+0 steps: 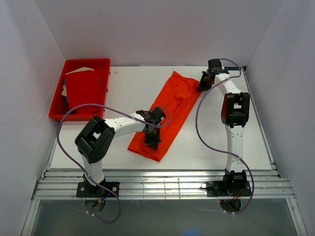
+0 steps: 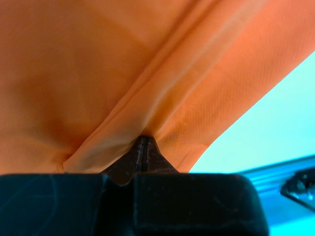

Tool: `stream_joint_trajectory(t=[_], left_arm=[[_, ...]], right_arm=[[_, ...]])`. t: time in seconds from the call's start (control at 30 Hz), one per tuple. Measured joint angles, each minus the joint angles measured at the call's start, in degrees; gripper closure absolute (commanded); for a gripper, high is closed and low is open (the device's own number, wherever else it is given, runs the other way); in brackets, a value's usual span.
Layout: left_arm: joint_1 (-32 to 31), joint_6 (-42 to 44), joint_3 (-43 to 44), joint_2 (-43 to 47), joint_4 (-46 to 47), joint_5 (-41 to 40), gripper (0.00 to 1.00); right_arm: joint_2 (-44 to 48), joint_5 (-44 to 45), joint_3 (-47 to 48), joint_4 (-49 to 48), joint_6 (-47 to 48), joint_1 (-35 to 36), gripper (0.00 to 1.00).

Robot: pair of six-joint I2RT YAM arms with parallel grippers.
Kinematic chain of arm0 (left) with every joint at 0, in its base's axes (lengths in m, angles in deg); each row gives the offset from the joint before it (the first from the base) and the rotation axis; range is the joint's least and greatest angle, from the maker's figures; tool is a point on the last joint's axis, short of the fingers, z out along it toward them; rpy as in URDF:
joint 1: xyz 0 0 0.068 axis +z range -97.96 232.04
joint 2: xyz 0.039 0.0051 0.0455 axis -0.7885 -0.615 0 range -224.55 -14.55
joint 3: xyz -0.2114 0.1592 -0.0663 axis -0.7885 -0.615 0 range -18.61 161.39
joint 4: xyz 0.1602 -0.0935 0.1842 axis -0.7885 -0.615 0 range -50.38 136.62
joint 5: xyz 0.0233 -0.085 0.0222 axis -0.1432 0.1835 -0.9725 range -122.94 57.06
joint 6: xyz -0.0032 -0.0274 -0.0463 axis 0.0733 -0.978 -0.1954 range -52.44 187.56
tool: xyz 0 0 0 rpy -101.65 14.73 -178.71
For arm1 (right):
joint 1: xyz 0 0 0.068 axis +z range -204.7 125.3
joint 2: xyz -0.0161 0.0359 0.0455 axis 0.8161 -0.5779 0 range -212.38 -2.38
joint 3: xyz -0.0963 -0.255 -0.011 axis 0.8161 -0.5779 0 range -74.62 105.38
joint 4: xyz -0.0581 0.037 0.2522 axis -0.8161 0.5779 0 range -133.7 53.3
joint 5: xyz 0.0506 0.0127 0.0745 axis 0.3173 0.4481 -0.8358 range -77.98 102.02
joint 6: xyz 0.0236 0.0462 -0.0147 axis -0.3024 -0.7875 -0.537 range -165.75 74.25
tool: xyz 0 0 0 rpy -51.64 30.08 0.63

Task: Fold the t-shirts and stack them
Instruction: Fold the tshirt

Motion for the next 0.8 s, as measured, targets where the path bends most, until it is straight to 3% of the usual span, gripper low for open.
stream_joint_trajectory(t=[0.5, 0.8], left_arm=[[-5.3, 1.0, 12.6, -9.0, -2.4, 7.6, 1.00], [-6.4, 0.9, 19.0, -9.0, 3.0, 10.8, 1.00]], right_arm=[[-2.9, -14.0, 0.1, -14.7, -10.1, -0.1, 0.81], [-2.9, -22.1, 0.7, -24.3, -13.7, -0.7, 0.76]])
